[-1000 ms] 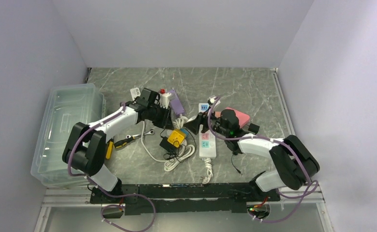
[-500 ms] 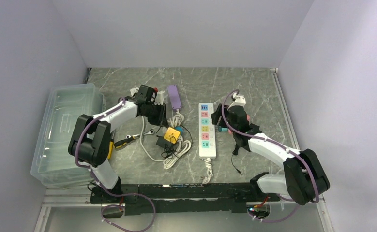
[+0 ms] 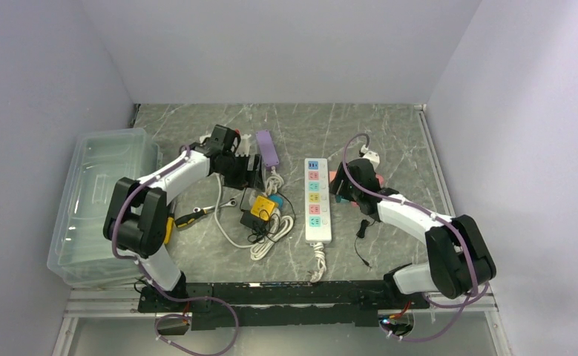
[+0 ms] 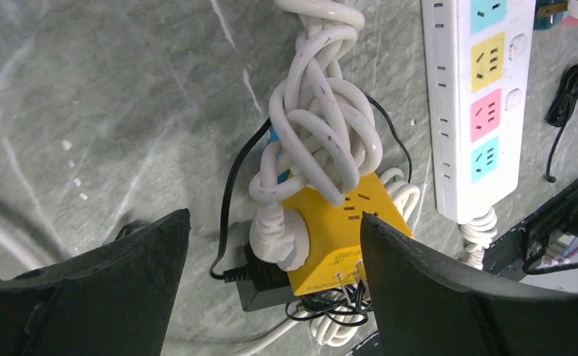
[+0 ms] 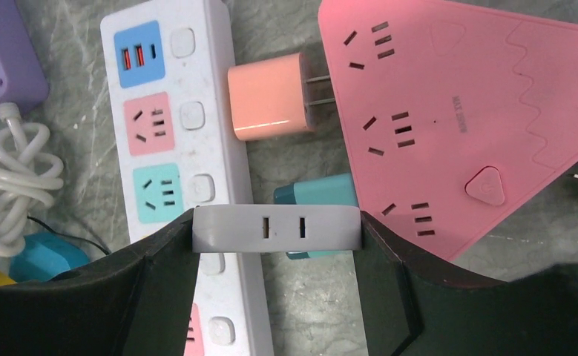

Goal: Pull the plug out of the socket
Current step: Place the plug at the center of the board.

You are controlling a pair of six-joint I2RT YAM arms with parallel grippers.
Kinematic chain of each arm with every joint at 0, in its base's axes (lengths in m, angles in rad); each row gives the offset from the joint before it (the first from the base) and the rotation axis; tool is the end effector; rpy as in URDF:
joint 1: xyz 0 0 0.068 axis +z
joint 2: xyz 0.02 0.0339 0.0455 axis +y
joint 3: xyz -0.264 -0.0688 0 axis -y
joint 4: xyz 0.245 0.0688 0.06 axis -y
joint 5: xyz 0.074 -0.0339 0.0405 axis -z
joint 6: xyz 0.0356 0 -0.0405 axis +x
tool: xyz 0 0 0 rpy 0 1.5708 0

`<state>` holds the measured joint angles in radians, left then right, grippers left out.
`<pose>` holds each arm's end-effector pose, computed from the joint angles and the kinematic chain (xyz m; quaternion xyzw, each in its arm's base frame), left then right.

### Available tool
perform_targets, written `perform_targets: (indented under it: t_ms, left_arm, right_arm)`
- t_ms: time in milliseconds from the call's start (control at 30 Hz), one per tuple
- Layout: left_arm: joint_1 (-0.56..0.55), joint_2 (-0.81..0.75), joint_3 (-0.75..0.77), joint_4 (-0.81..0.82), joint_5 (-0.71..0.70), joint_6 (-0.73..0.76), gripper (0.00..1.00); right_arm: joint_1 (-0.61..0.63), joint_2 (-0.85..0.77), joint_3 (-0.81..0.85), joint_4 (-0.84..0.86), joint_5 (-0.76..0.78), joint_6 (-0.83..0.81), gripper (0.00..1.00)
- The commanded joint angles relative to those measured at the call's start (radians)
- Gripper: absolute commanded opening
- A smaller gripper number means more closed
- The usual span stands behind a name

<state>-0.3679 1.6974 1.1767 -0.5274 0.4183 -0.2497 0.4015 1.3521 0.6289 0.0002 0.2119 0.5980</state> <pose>0.3203 -0.1390 0.2132 0.1094 0.9402 -0.2679 0.1798 0.2493 0.0977 0.1821 0.1322 0.8977 0.1114 0.4052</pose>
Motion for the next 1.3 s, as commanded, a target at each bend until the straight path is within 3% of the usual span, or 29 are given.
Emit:
perform_targets:
  t_ms: [0,100,200,267,500,933,1267]
  left_arm:
    - [-0.004,-0.115,0.022,-0.022,-0.094,0.027,0.9]
    - [-0.022,-0.164,0.005,-0.021,-0.132,0.044,0.92]
    - [-0.077,-0.205,-0.011,-0.017,-0.177,0.075,0.92]
    - [-0.122,-0.215,-0.015,-0.018,-0.194,0.098,0.92]
    - [-0.189,-0.169,-0.015,0.004,-0.123,0.105,0.91]
    - [-0.276,-0.083,-0.02,0.029,-0.274,0.113,0.79]
    - [-0.285,-0.024,-0.012,0.019,-0.29,0.1,0.79]
  right_arm:
    - [-0.01,0.027,0.029,-0.03,0.008,0.043,0.53]
    - [-0.011,0.034,0.034,-0.019,-0.002,0.04,0.68]
    - [-0.012,0.033,0.05,-0.03,0.011,0.02,0.91]
    - [-0.013,0.019,0.054,-0.034,0.025,0.001,0.98]
    - [-0.013,-0.065,0.046,0.028,0.09,-0.092,1.0]
    - [-0.014,-0.293,-0.179,0.313,0.208,-0.152,1.0]
    - [-0.014,-0.267,-0.199,0.34,0.174,-0.147,1.0]
